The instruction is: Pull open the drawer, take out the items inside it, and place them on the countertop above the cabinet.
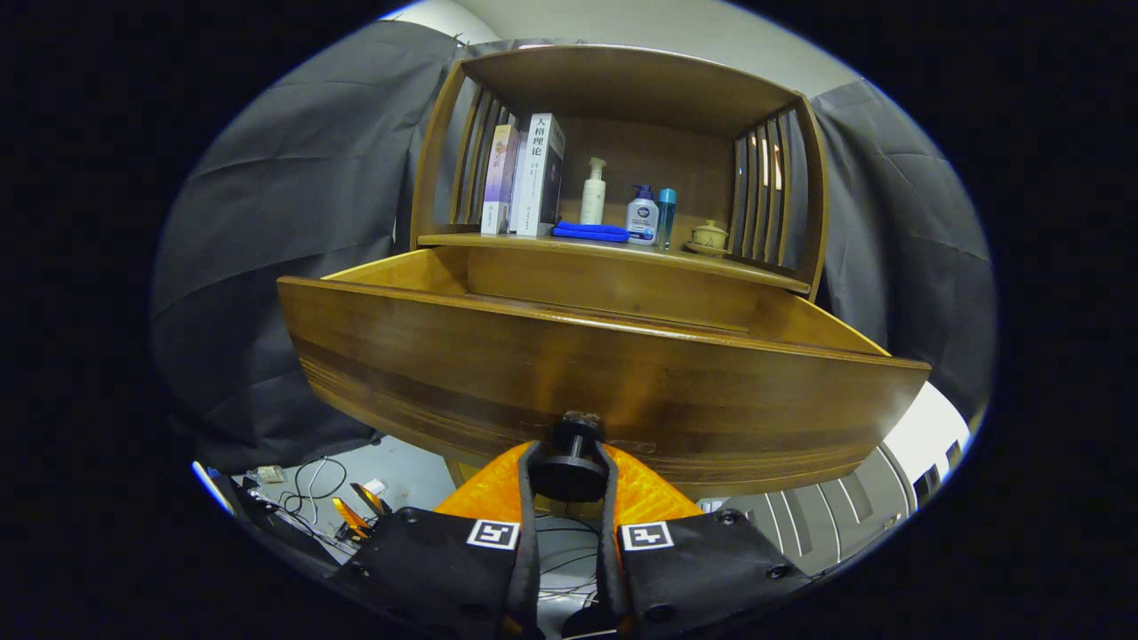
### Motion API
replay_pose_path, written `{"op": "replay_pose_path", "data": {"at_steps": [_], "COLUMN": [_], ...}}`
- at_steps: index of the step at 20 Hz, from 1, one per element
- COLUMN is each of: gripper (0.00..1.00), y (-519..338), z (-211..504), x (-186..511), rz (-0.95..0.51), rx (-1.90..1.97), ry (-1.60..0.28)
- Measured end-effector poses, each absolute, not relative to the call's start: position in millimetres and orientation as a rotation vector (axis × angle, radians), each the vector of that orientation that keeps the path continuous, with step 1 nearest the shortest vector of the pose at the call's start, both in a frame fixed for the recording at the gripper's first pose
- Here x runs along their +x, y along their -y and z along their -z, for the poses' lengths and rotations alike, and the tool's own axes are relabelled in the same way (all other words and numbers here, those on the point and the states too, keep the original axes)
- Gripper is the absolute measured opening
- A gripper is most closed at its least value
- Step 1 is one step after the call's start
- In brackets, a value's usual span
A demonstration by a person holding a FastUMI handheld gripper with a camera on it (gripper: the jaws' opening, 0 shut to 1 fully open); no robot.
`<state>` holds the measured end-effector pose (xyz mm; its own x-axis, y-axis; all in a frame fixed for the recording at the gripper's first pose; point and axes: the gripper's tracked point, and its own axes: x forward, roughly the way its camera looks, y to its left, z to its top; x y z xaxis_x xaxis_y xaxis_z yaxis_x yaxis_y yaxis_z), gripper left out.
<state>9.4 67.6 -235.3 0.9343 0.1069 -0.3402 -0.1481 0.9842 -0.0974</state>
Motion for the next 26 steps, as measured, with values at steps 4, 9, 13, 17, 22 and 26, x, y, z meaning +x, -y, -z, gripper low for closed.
{"op": "replay_pose_path", "data": {"at_steps": [4, 9, 13, 17, 22, 26], "gripper": [0.38, 0.65, 1.0, 1.0, 1.0, 1.0], "y": [-69, -66, -52, -32, -8, 8], "z": [237, 228, 215, 186, 138, 89], "x": [8, 6, 4, -1, -8, 3], "rz": [-0.142, -0.166, -0.17, -0.156, -0.136, -0.121], "rx": [-0.09, -0.029, -0.007, 0.005, 0.01, -0.027], "ry": [-0.363, -0.39, -0.39, -0.338, -0.275, -0.2]}}
